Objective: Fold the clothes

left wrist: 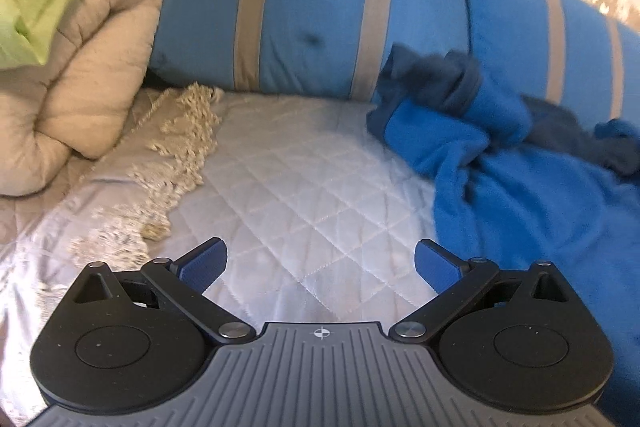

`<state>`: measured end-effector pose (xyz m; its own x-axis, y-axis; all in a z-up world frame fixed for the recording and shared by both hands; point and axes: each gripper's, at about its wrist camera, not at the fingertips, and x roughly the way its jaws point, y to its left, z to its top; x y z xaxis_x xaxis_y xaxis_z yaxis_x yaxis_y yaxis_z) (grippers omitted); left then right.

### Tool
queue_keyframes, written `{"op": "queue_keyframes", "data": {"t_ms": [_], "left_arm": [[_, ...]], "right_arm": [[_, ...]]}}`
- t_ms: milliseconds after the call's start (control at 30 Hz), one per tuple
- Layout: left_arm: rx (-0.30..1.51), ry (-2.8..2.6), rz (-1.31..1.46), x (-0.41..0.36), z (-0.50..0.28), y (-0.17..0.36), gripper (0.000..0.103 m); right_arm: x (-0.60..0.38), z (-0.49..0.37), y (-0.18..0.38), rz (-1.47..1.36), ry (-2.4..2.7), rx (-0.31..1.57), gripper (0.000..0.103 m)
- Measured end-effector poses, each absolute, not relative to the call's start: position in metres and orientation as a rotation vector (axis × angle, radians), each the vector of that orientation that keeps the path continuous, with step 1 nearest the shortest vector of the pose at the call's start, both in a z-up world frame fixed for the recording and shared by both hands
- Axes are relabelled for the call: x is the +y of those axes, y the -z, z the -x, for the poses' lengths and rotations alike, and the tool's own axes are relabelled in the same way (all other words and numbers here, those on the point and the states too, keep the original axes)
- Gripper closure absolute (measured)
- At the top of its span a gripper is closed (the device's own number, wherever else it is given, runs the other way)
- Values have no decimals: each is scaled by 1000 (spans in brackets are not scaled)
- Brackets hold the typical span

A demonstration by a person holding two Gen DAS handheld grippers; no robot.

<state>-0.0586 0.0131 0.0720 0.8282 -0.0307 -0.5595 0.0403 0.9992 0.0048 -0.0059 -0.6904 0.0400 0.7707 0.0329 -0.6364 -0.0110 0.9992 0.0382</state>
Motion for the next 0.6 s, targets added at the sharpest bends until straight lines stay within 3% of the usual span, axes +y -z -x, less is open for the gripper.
{"op": "queue_keyframes", "data": {"t_ms": [367,600], "left_arm": [[475,-13,-136,-4,122,-160,0],[454,-19,-130,-22,155,-189,0]], "right_arm": [[-683,61,-129,-47,-74,592,0],[-666,107,-175,-19,-177,525,0]]}}
